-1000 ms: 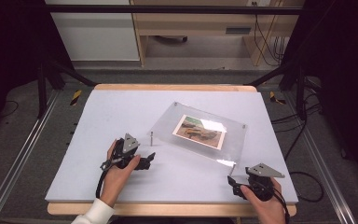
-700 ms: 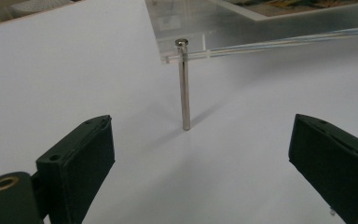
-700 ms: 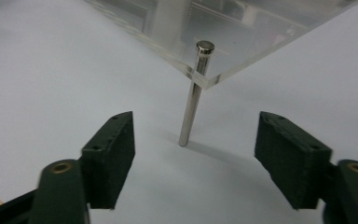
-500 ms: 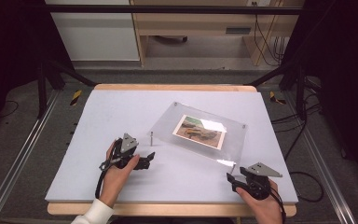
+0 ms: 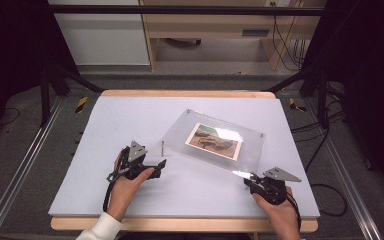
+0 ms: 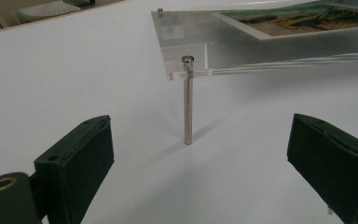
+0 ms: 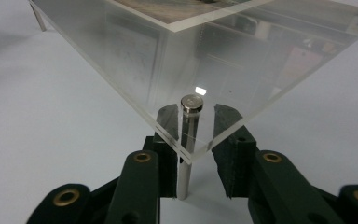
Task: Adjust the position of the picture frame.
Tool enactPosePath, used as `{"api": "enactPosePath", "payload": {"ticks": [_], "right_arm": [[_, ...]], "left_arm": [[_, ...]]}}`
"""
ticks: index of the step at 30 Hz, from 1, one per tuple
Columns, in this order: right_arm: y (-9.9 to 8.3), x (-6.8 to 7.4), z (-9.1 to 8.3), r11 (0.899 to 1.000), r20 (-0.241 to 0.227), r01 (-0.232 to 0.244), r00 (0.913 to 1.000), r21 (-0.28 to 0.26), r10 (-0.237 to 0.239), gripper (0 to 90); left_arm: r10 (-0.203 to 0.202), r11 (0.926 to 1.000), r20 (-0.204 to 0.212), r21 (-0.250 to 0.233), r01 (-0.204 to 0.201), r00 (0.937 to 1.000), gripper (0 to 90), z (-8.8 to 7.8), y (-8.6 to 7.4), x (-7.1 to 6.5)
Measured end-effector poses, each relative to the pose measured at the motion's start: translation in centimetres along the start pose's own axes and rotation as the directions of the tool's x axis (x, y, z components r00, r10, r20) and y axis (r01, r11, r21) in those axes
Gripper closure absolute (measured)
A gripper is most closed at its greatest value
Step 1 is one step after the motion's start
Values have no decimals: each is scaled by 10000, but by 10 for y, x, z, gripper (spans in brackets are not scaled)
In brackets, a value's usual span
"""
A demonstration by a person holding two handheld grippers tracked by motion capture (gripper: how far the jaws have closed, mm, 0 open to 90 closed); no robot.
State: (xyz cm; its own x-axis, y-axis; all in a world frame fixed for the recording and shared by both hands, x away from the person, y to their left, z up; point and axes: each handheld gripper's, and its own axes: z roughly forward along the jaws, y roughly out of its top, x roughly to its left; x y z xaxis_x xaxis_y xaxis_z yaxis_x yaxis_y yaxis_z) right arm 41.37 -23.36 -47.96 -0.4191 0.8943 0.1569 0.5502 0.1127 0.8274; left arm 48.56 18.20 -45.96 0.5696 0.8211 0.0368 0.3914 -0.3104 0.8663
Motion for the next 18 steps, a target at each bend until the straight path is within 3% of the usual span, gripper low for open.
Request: {"api": "enactPosePath", "payload": {"ticks": [9, 11, 18], "right_arm": [[0, -2, 3, 10000, -324, -9, 9995, 80, 12, 794], [0, -3, 4, 9999, -664, -75, 9978, 110, 82, 843], [2, -3, 3, 9997, -753, -186, 9970, 171, 198, 848]], "left_arm": [[128, 9999, -102, -71, -129, 9999, 153, 2, 0, -2], [73, 10000, -104, -45, -73, 9999, 165, 2, 0, -2], [-73, 10000, -115, 42, 73, 9999, 318, 7, 0, -1]]}}
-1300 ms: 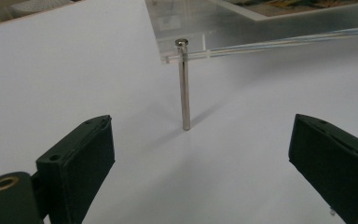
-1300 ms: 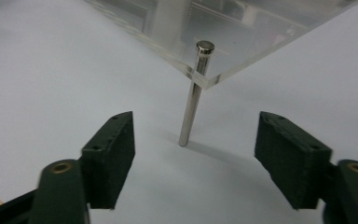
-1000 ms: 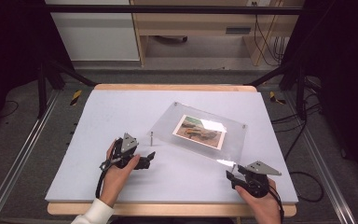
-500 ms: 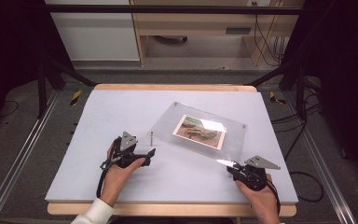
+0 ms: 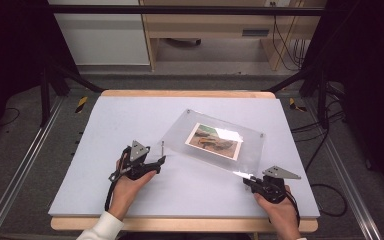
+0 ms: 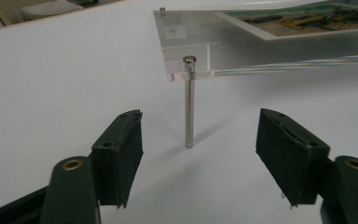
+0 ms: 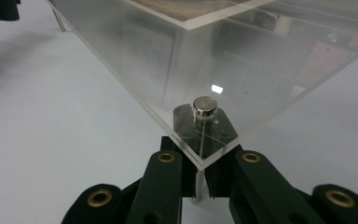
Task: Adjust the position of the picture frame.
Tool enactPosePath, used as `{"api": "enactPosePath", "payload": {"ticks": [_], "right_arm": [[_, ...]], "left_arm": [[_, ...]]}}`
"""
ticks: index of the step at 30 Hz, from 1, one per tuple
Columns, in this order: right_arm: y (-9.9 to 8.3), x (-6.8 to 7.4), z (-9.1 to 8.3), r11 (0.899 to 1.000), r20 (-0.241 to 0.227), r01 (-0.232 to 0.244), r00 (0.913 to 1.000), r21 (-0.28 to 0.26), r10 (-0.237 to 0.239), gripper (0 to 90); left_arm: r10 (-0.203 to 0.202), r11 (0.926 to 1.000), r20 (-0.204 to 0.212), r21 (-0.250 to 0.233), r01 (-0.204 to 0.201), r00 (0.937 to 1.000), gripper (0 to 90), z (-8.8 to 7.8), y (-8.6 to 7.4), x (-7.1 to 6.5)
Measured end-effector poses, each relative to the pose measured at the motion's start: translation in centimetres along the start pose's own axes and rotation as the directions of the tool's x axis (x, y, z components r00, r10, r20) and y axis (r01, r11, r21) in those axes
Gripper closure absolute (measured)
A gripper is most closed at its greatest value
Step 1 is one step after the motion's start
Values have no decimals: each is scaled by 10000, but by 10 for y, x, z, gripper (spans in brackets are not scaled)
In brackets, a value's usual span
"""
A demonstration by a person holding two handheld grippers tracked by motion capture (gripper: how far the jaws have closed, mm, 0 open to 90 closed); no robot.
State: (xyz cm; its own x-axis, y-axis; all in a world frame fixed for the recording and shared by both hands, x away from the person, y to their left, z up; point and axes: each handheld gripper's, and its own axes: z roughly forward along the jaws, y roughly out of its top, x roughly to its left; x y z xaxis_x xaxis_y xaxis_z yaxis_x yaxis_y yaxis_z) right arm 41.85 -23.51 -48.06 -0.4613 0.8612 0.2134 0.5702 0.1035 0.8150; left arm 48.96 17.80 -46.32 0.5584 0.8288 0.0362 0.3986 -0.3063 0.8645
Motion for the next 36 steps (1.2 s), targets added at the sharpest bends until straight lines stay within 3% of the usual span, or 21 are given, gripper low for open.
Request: {"api": "enactPosePath", "payload": {"ticks": [3, 5, 7, 11, 16, 20, 28, 34, 36], "right_arm": [[0, 0, 0, 10000, -52, -90, 9999, -20, 90, 847], [1, 0, 0, 10000, -63, -66, 10000, -24, 65, 848], [1, -1, -1, 10000, -96, -57, 9999, 4, 57, 847], [1, -1, -1, 10000, -88, -81, 9999, 15, 81, 847], [1, -1, 0, 10000, -133, -73, 9999, 40, 73, 846], [2, -2, -1, 10000, -163, -72, 9998, 63, 73, 846], [2, -2, -1, 9999, -166, -121, 9998, 68, 122, 845], [2, -2, -1, 9999, -168, -149, 9997, 62, 150, 845], [2, -2, -1, 9999, -166, -154, 9997, 65, 155, 844]], "left_arm": [[54, 9999, -36, 97, -53, 10000, 348, 5, 0, 0], [13, 9999, -141, 170, -10, 9999, 422, 10, -1, 1], [-304, 9993, -116, 224, 307, 9995, 461, 18, 0, 5], [-322, 9986, -301, 407, 334, 9990, 535, 24, 0, 6], [0, 9985, -196, 545, 11, 9998, 561, 30, 6, 4], [119, 9989, 65, 448, -122, 9999, 650, 37, 7, 5], [-239, 9997, 155, -73, 240, 9996, 737, 41, 11, 10], [-354, 9994, 320, 27, 353, 9989, 762, 40, 12, 13], [-589, 9983, 560, 21, 589, 9967, 790, 41, 12, 13]]}}
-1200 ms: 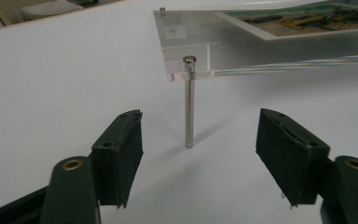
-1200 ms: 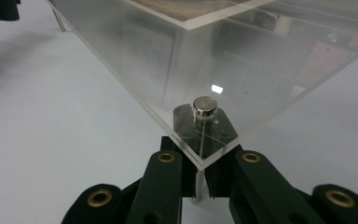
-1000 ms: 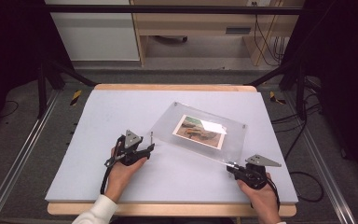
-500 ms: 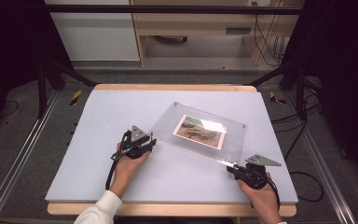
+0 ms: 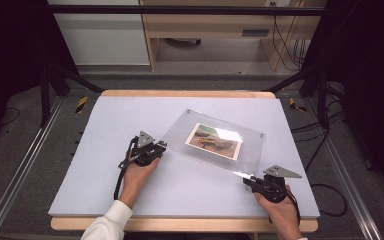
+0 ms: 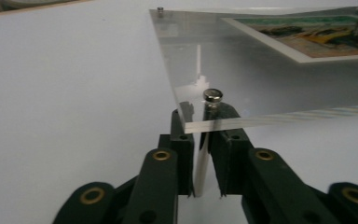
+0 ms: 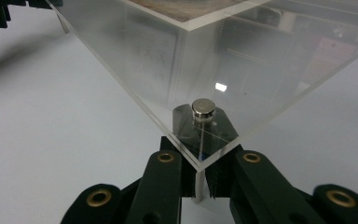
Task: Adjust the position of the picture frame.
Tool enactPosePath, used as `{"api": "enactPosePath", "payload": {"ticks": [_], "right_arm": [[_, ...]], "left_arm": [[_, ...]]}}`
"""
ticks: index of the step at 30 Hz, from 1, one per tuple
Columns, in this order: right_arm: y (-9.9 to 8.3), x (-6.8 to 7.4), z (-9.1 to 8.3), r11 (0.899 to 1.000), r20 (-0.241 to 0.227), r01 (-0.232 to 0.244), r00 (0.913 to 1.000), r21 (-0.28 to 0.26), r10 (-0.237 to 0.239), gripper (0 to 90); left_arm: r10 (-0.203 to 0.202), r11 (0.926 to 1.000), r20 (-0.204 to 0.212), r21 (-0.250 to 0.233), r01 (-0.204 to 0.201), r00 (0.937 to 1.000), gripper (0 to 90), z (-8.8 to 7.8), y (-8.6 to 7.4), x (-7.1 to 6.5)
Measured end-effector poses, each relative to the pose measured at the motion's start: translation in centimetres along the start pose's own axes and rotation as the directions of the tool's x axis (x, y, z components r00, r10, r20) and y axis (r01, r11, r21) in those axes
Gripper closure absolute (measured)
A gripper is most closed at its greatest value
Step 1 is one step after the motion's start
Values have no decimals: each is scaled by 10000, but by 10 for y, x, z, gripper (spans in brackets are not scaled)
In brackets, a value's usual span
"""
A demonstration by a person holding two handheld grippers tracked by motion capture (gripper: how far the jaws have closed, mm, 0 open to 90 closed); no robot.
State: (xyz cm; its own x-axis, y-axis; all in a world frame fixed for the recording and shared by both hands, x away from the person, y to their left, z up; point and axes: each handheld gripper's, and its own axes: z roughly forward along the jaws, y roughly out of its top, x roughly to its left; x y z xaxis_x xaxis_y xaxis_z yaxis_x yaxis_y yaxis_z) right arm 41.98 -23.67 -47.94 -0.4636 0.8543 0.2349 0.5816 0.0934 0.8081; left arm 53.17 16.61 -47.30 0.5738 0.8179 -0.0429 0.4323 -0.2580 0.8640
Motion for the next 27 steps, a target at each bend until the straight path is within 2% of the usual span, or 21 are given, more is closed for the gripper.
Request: {"api": "enactPosePath", "payload": {"ticks": [4, 11, 13, 15, 21, 25, 27], "right_arm": [[0, 0, 0, 10000, 3, -2, 10000, -4, 2, 844], [0, 0, 0, 10000, 4, 2, 10000, -4, -2, 844], [0, 0, 0, 10000, 14, 3, 10000, -13, -3, 845], [0, 0, 0, 10000, 21, -6, 10000, -40, 6, 845], [1, 1, -1, 9999, 113, 22, 9999, -135, -20, 846], [2, 1, -2, 9997, 139, 51, 9999, -229, -48, 847], [2, 1, -2, 9996, 125, 57, 9999, -276, -53, 847]], "left_arm": [[188, 9998, 65, 63, -189, 9998, 788, 1, 1, -2], [85, 10000, 195, -27, -85, 9998, 835, 5, 0, 1], [287, 9996, 182, 18, -287, 9994, 839, 4, 2, 1], [137, 9999, 237, -61, -136, 9996, 840, 3, 2, 1], [159, 9999, 308, -36, -158, 9994, 839, 2, 3, 2], [1, 9999, 333, -112, 3, 9994, 837, 2, 5, 2], [134, 9999, 361, -62, -132, 9993, 836, 2, 6, 2]]}}
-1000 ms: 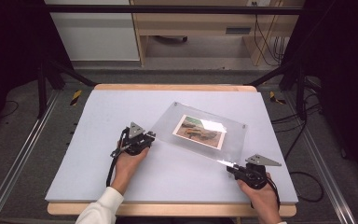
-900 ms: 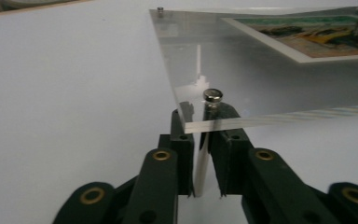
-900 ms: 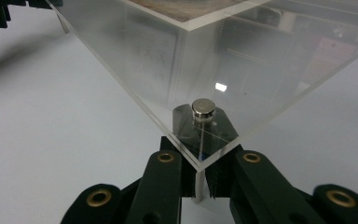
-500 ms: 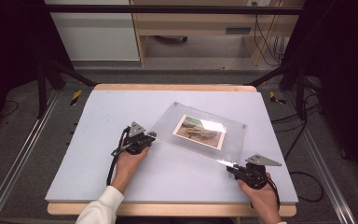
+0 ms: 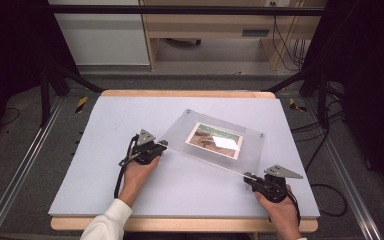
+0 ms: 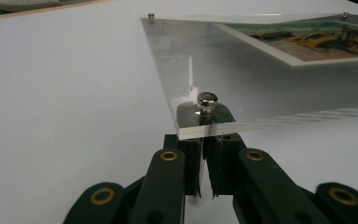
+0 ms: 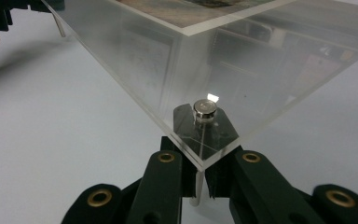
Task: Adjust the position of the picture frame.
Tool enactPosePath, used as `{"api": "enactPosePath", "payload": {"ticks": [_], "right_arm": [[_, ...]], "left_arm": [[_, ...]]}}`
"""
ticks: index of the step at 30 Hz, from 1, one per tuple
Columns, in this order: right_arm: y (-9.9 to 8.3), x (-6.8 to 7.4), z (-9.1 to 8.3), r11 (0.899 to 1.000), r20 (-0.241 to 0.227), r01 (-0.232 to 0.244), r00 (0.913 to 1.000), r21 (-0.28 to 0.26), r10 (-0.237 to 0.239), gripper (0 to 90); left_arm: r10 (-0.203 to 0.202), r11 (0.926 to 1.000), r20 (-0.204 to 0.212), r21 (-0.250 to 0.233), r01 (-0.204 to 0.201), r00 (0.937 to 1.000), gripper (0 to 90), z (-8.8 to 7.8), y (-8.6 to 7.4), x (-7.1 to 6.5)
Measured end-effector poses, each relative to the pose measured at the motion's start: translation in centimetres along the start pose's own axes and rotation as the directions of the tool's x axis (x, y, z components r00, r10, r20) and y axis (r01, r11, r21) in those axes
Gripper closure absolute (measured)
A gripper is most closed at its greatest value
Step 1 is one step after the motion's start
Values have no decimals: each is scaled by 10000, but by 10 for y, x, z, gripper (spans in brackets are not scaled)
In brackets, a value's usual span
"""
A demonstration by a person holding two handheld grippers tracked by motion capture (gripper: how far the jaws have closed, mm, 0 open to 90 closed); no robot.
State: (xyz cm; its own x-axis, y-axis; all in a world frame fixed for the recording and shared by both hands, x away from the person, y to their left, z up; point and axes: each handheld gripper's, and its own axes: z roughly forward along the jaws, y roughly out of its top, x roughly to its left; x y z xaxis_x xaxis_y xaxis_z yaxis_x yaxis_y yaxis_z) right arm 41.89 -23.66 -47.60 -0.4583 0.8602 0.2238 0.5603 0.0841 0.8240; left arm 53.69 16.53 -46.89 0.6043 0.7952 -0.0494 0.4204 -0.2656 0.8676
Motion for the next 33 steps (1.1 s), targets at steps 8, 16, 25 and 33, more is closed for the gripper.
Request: {"api": "enactPosePath", "payload": {"ticks": [8, 16, 25, 33], "right_arm": [[4, -1, -2, 9991, -115, -111, 9999, -414, 106, 836], [5, -1, -2, 9993, -71, -83, 9999, -375, 81, 847], [5, -1, -2, 9993, -88, -117, 9999, -353, 114, 847], [5, -2, -1, 9992, -123, -169, 9998, -354, 165, 843]], "left_arm": [[-235, 9996, 264, -169, 240, 9994, 836, -2, 4, 3], [-261, 9995, 271, -190, 266, 9993, 838, -2, 5, 3], [-504, 9982, 449, -295, 518, 9977, 826, 0, 3, 6], [-645, 9972, 504, -347, 663, 9966, 810, 2, 2, 6]]}}
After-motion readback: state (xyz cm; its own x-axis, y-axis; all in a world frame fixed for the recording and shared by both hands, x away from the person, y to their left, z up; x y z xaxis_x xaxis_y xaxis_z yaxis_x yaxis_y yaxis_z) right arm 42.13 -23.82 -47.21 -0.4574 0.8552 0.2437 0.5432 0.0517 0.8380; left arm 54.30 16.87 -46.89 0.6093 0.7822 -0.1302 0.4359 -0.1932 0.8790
